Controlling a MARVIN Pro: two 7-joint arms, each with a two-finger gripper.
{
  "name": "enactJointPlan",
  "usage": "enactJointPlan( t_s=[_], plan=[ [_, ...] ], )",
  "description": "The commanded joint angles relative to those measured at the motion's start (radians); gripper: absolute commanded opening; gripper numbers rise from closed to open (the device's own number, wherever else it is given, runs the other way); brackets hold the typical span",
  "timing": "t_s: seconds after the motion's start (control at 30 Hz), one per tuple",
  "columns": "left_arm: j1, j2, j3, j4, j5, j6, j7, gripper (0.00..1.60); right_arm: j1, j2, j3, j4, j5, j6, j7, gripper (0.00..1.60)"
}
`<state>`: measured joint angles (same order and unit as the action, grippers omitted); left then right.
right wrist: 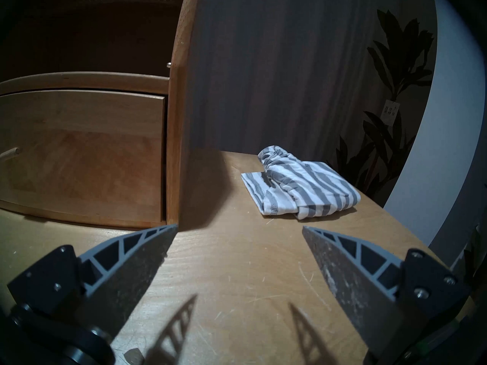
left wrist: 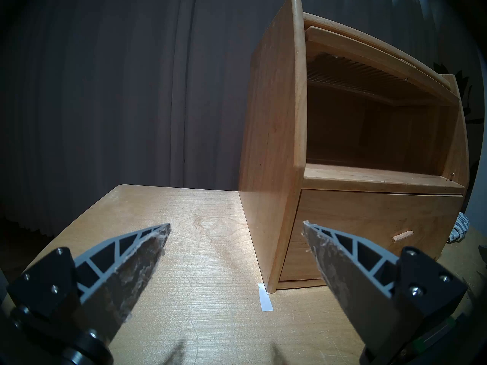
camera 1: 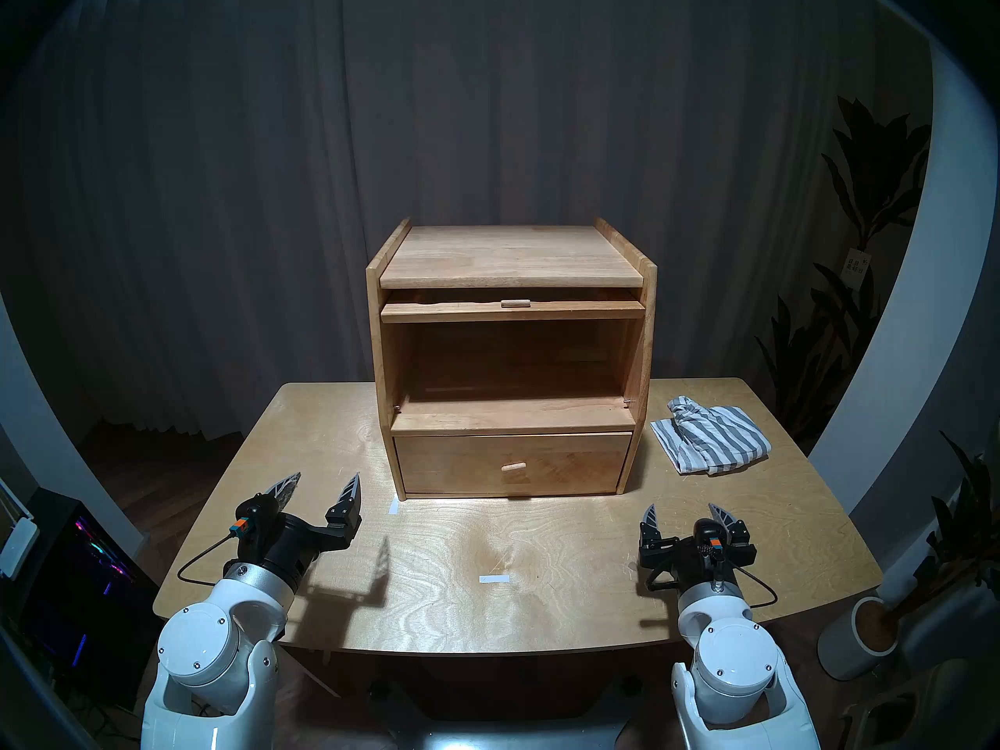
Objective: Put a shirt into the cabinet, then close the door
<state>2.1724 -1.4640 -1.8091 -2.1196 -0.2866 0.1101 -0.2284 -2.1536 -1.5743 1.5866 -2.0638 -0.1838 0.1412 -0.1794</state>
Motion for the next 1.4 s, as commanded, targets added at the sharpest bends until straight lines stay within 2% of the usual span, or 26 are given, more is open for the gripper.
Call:
enactJointPlan(
  t_s=[0.0, 0.1, 0.13, 0.2, 0.4, 0.53, 0.57, 0.6, 0.63, 0.73, 0.83, 0.87, 0.9, 1.13, 1.23, 1.37],
  plan=[
    [-0.003, -0.001, 0.001, -0.016, 0.0, -0.003, 0.0, 1.6, -0.023, 0.032, 0.02, -0.122, -0.081, 0.021, -0.038, 1.6],
    [-0.003, -0.001, 0.001, -0.015, 0.0, -0.003, -0.001, 1.6, -0.027, 0.054, 0.03, -0.14, -0.133, 0.062, -0.046, 1.6],
    [-0.003, -0.001, 0.001, -0.015, 0.0, -0.003, -0.001, 1.6, -0.043, 0.065, 0.038, -0.17, -0.152, 0.125, -0.035, 1.6],
    [-0.004, -0.001, 0.001, -0.014, 0.0, -0.003, -0.002, 1.6, -0.072, 0.078, 0.064, -0.19, -0.197, 0.151, -0.027, 1.6],
    [-0.006, 0.0, 0.0, -0.009, 0.0, -0.003, -0.004, 1.6, -0.071, 0.134, 0.14, -0.119, -0.305, 0.266, -0.016, 1.6],
    [-0.007, 0.0, -0.001, -0.006, 0.0, -0.003, -0.006, 1.6, -0.072, 0.187, 0.16, -0.082, -0.373, 0.342, 0.017, 1.6],
    [-0.007, 0.0, -0.001, -0.006, -0.001, -0.003, -0.006, 1.6, -0.062, 0.204, 0.163, -0.077, -0.395, 0.387, 0.028, 1.6],
    [-0.007, 0.0, -0.001, -0.005, -0.001, -0.003, -0.007, 1.6, -0.052, 0.196, 0.174, -0.067, -0.416, 0.365, 0.033, 1.6],
    [-0.007, 0.0, -0.001, -0.005, -0.001, -0.004, -0.007, 1.6, -0.039, 0.23, 0.173, -0.065, -0.431, 0.409, 0.042, 1.6],
    [-0.008, 0.0, -0.001, -0.003, -0.001, -0.004, -0.008, 1.6, 0.012, 0.262, 0.188, -0.055, -0.487, 0.438, 0.058, 1.6],
    [-0.008, 0.0, -0.002, -0.002, -0.001, -0.004, -0.01, 1.6, 0.07, 0.306, 0.194, -0.048, -0.537, 0.466, 0.067, 1.6],
    [-0.008, 0.0, -0.002, -0.001, -0.001, -0.004, -0.01, 1.6, 0.049, 0.285, 0.204, -0.067, -0.548, 0.454, 0.057, 1.6],
    [-0.009, 0.0, -0.002, 0.0, -0.001, -0.004, -0.011, 1.6, 0.081, 0.32, 0.202, -0.053, -0.565, 0.466, 0.064, 1.6],
    [-0.01, 0.0, -0.003, 0.003, -0.001, -0.004, -0.014, 1.6, 0.145, 0.386, 0.192, -0.007, -0.679, 0.447, 0.101, 1.6],
    [-0.011, 0.0, -0.003, 0.004, -0.001, -0.004, -0.015, 1.6, 0.184, 0.425, 0.163, 0.043, -0.718, 0.439, 0.127, 1.6],
    [-0.011, 0.0, -0.004, 0.004, -0.001, -0.004, -0.016, 1.6, 0.23, 0.472, 0.089, 0.111, -0.758, 0.416, 0.165, 1.6]
  ],
)
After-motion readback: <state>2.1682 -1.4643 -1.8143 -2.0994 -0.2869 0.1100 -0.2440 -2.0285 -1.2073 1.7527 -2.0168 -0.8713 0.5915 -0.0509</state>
